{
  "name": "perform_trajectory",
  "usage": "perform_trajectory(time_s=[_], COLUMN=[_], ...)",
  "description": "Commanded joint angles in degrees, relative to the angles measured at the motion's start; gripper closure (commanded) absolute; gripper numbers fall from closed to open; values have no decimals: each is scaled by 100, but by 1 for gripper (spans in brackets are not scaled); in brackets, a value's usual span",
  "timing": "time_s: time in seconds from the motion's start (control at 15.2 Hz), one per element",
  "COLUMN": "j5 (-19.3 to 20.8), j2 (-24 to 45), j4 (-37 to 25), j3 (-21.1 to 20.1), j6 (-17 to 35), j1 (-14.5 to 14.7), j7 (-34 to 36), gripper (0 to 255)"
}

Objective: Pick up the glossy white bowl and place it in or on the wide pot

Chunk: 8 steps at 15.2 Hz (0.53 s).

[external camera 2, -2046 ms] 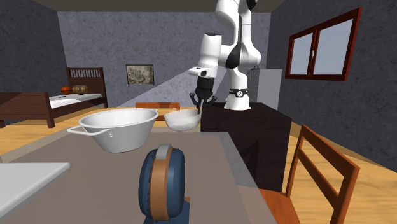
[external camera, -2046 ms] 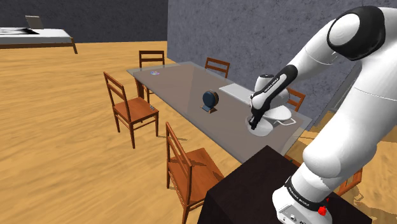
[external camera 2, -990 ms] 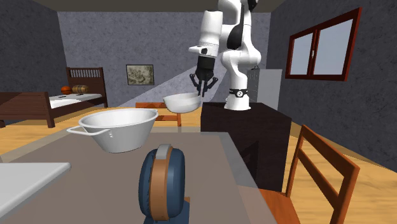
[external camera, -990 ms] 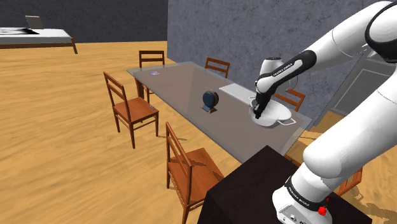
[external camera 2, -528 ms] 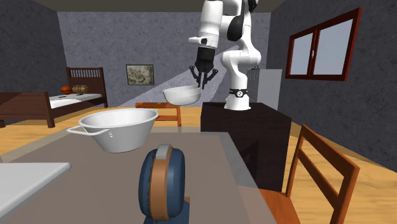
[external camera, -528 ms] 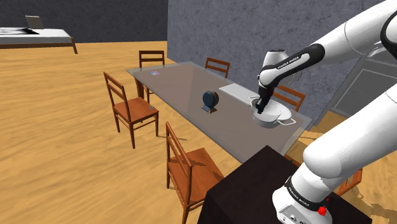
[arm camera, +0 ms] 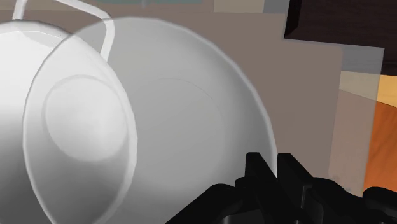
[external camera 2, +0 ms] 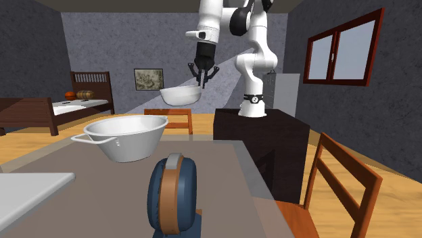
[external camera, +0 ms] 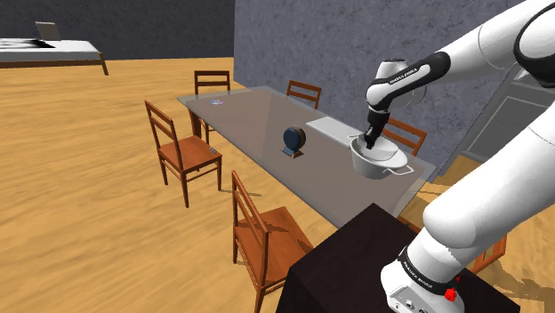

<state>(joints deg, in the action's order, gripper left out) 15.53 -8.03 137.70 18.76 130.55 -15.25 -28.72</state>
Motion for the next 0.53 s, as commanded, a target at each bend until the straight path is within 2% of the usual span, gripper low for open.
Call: perform_trajectory(time_s=[0.0,0.46], j5=[-116,-735], j2=[271,1399], j4=[-358,-1851], j3=[126,467], j6=[-49,-333], j1=[-57,-373], j7=[-289,-1372], gripper=[255,255])
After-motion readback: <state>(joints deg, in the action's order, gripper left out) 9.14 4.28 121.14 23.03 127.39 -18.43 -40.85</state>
